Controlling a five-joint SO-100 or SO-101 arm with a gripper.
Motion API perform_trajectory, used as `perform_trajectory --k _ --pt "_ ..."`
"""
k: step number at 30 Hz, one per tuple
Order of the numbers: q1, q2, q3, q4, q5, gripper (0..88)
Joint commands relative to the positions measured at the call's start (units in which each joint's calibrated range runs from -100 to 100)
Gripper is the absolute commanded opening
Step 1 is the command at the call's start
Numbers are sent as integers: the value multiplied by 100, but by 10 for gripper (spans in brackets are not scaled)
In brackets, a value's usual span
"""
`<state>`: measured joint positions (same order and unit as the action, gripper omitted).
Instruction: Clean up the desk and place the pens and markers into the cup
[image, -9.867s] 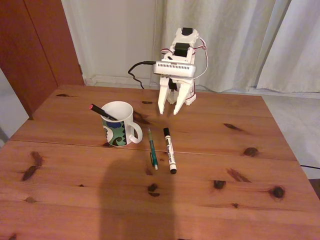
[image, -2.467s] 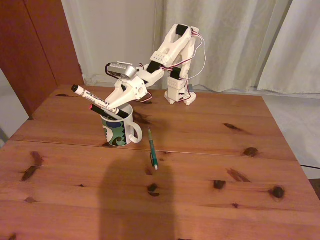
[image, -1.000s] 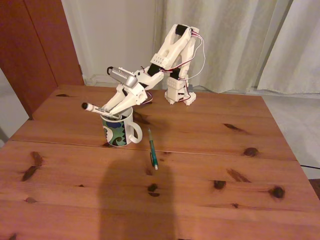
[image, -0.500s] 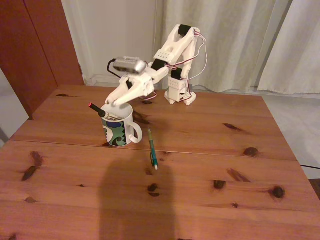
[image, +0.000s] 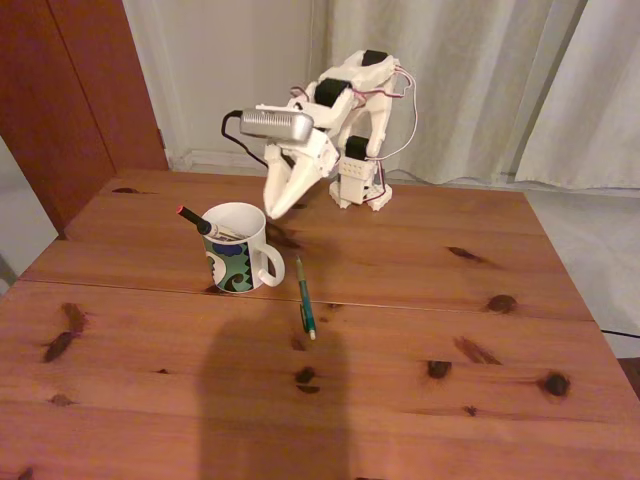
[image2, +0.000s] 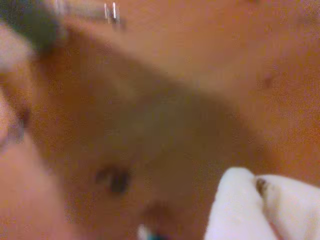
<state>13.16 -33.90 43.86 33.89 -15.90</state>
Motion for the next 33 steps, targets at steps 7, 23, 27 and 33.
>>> perform_trajectory --k 7,23,27,33 --pt "-822 175 -1411 2302 102 5" --pt "-1111 862 -1411 3833 1134 5" --pt "-1087 969 -1456 3798 1139 7" --pt "-1103 1160 -1492 3747 1134 88"
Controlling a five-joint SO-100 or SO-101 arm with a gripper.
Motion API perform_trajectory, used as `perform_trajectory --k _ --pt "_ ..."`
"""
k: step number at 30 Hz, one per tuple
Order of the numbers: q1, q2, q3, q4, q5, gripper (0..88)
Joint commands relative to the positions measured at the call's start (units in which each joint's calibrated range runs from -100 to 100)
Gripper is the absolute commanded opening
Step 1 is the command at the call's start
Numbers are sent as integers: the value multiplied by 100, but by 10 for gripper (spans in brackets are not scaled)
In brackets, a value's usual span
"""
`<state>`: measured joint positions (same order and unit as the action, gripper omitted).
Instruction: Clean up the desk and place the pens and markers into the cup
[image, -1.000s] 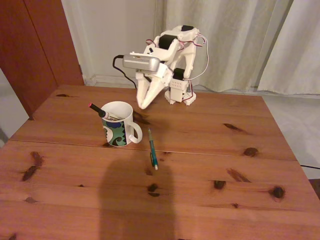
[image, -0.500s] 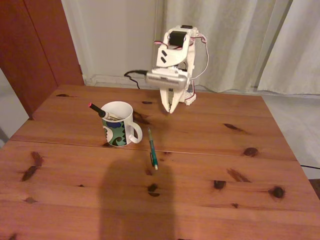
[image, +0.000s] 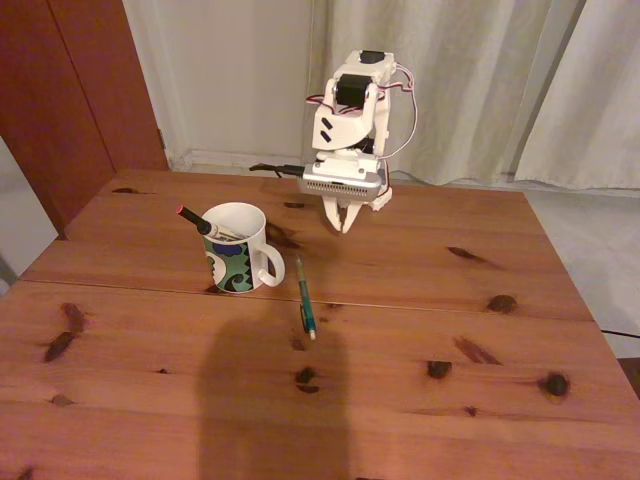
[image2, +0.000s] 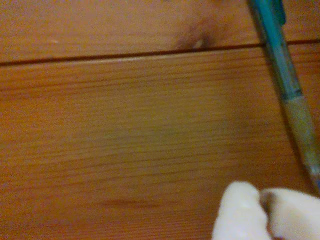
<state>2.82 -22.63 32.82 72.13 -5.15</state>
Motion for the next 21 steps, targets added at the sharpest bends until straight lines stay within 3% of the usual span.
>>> perform_trajectory --k 1,6,21 --pt "-69 74 -379 -181 54 122" --pt "-77 380 -316 -765 44 221" --pt "-93 1390 -379 -1574 60 224"
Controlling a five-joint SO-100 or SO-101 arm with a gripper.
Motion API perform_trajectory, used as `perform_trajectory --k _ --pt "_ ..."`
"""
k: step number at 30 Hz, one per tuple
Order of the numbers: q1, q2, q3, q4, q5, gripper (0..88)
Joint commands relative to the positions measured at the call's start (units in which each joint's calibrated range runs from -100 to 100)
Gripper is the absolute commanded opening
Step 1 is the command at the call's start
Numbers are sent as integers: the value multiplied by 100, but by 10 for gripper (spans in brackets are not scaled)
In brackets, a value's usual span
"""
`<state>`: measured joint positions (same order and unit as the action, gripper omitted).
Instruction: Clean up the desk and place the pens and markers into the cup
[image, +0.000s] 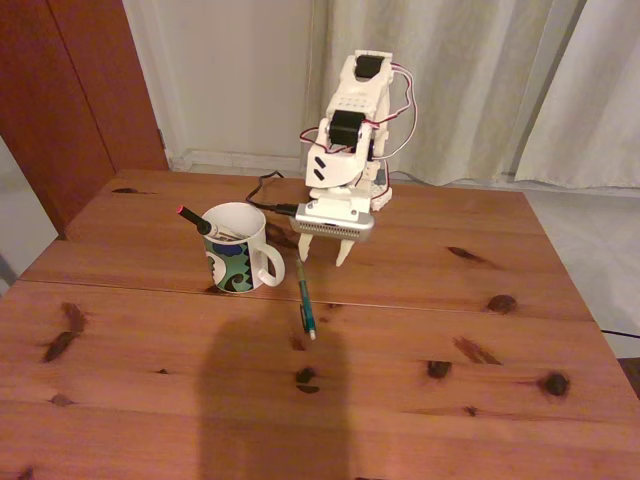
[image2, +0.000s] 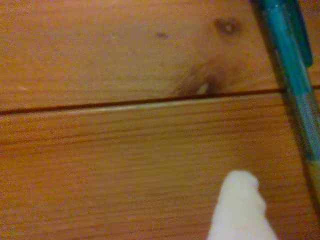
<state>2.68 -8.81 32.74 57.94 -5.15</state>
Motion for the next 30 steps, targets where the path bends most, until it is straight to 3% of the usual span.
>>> perform_trajectory --k 1,30 --pt "-79 33 -370 -156 60 224" --pt "444 728 -397 -156 65 224"
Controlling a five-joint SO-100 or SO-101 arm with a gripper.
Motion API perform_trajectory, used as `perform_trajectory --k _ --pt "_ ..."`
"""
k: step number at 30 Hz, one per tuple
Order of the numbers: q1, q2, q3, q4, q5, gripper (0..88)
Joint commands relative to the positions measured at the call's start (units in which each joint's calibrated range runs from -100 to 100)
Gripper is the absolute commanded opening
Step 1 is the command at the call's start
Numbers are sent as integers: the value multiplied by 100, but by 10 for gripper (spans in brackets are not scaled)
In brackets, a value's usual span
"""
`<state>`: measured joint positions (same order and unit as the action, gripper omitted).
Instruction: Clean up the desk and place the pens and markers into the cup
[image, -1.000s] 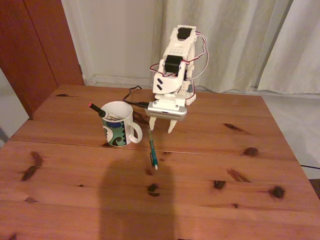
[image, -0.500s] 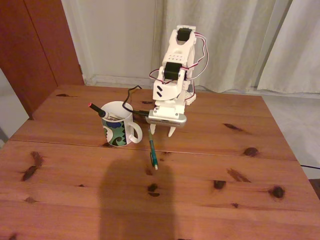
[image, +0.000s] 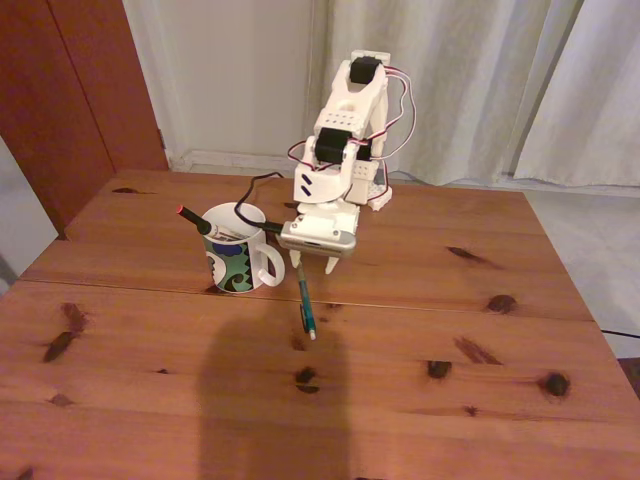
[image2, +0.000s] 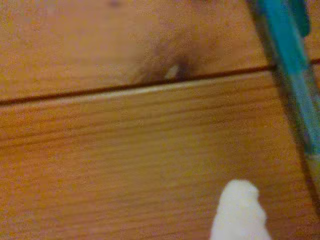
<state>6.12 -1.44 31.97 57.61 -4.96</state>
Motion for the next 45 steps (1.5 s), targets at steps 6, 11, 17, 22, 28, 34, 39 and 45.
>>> perform_trajectory --k 6,11,17,22,28,34,39,45 --pt "212 107 -321 -122 45 224" --pt "349 115 -303 -122 45 224" --pt "493 181 -159 -122 45 224" --pt "526 487 -114 -122 45 224" --pt "526 852 -177 -122 50 223" --pt "526 885 -186 -122 50 211" --pt "526 893 -186 -122 50 36" --pt "526 852 -186 -122 50 8"
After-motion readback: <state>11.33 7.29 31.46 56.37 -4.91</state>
